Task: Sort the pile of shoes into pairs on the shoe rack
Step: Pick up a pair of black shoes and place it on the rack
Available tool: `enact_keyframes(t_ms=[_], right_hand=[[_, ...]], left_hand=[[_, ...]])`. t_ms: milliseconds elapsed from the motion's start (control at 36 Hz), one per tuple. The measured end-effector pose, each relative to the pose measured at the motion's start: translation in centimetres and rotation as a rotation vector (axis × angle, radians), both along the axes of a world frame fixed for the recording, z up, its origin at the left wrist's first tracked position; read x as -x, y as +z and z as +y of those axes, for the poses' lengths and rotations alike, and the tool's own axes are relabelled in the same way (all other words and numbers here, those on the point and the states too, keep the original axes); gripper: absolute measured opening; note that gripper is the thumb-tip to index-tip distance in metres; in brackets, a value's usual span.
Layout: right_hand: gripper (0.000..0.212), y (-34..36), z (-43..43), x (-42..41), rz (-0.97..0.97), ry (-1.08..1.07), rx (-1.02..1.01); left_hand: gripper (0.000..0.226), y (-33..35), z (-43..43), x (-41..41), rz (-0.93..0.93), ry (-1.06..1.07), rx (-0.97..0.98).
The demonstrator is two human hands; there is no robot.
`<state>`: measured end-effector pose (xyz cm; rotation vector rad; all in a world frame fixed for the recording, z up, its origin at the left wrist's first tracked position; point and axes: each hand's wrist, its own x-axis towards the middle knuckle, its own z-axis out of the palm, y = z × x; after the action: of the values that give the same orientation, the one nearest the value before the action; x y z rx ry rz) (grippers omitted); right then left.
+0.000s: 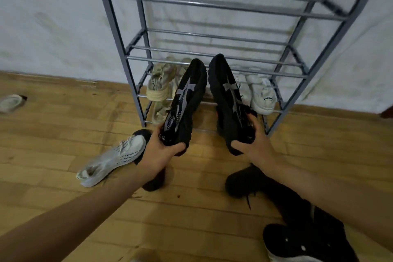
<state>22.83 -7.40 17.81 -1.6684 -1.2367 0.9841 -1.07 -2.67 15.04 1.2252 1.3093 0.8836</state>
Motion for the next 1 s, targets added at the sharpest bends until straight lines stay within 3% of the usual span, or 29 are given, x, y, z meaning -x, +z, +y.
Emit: enact_keyframes(t_ms=[194,278,444,528,722,861,1000], right_hand=[[0.087,5.1,2.4,0.3,-0.033,-0.034,-0.034],[0.086,6.9,3.5,0.7,0.001,-0.054,-0.02],[0.084,9.1,6.2,1.2,-0.002,-0.11,0.004],[0.08,10.1,7.7,1.3,-0.014,-0.13,0.023],[0.058,11.8,12.2,2.9,-0.066,-0.173,0.008],[0.062,12.3,16.0,4.9,-0.157,-0.155,0.02],[0.061,12.6,19.6,6.5,-0.271,-0.13,0.024]], left_hand=[[0.068,5.3,2.9,0.4,-0.022,0.038,-0.023],[0.041,7.3,3.9,0.1,-0.032,0.064,-0.029],[0.041,11.0,6.2,-0.1,-0.017,0.053,-0.037],[0.039,12.0,7.6,0.4,0.059,0.027,-0.082],[0.06,13.7,12.3,1.5,0.263,0.047,-0.164],[0.059,14.5,16.2,2.4,0.537,0.016,-0.238],[0.073,15.0,19.2,2.6,0.766,0.0,-0.268]])
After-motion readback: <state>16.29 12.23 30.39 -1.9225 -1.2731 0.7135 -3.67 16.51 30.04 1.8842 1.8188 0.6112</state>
